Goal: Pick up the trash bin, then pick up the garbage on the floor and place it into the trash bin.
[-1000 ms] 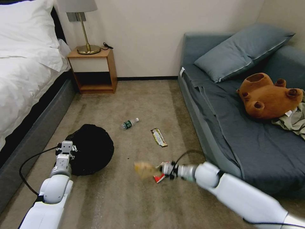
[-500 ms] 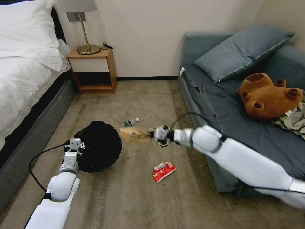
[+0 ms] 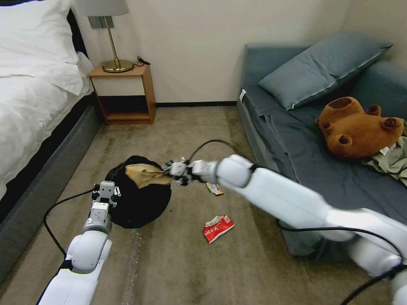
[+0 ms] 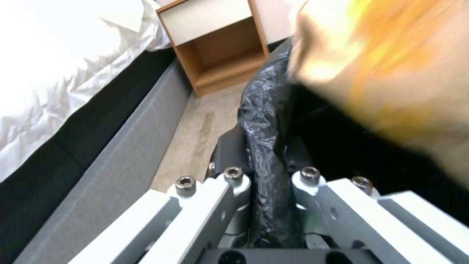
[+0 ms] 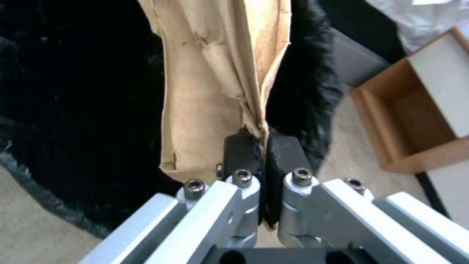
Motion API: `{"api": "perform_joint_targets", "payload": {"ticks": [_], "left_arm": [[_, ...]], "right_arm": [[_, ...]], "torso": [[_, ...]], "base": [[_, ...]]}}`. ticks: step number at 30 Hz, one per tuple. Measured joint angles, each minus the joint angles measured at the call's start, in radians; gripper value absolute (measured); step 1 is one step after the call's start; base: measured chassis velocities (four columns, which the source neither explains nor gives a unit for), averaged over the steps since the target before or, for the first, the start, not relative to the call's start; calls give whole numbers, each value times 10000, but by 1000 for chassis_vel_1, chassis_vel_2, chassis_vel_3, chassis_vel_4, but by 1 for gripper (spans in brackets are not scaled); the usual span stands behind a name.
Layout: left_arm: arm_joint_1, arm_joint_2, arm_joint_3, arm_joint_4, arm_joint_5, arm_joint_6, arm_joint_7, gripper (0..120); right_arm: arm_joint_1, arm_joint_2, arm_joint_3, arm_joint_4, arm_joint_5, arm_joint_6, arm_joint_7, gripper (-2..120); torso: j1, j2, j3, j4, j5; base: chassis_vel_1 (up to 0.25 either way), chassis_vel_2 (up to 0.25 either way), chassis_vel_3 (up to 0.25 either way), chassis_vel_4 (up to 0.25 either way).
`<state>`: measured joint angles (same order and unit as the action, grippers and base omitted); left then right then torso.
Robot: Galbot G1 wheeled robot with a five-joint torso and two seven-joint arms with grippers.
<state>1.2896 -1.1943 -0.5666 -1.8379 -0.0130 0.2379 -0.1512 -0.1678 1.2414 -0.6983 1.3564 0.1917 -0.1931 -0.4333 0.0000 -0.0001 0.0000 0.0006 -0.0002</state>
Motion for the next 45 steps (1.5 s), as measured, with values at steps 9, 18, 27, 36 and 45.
{"api": "perform_joint_targets", "payload": {"ticks": [9, 18, 27, 36, 45], "left_arm": [[-69, 1, -13, 4, -6, -25, -14, 4], [-142, -41, 135, 6, 2, 5, -18, 4], [-166, -99, 136, 149, 22, 4, -22, 4], [-215, -77, 4, 353, 19, -65, -19, 4], [-242, -63, -166, 509, -45, -144, -1, 4]], "right_arm": [[-340, 659, -283, -585, -148, 22, 483, 1], [-617, 780, -356, -753, -203, 47, 934, 35], [-683, 494, -227, -375, -179, 45, 991, 67], [-1011, -241, 383, -11, -351, 95, 972, 98], [-2031, -1935, 1495, -1065, -2445, 1516, 7, 100]], "torso": [[0, 0, 0, -7, 0], [0, 0, 0, -7, 1], [0, 1, 0, -6, 3], [0, 0, 0, -4, 4], [0, 3, -1, -13, 6]], "base": [[0, 0, 0, 0], [0, 0, 0, 0], [0, 0, 0, 0], [0, 0, 0, 0], [0, 0, 0, 0]]}}
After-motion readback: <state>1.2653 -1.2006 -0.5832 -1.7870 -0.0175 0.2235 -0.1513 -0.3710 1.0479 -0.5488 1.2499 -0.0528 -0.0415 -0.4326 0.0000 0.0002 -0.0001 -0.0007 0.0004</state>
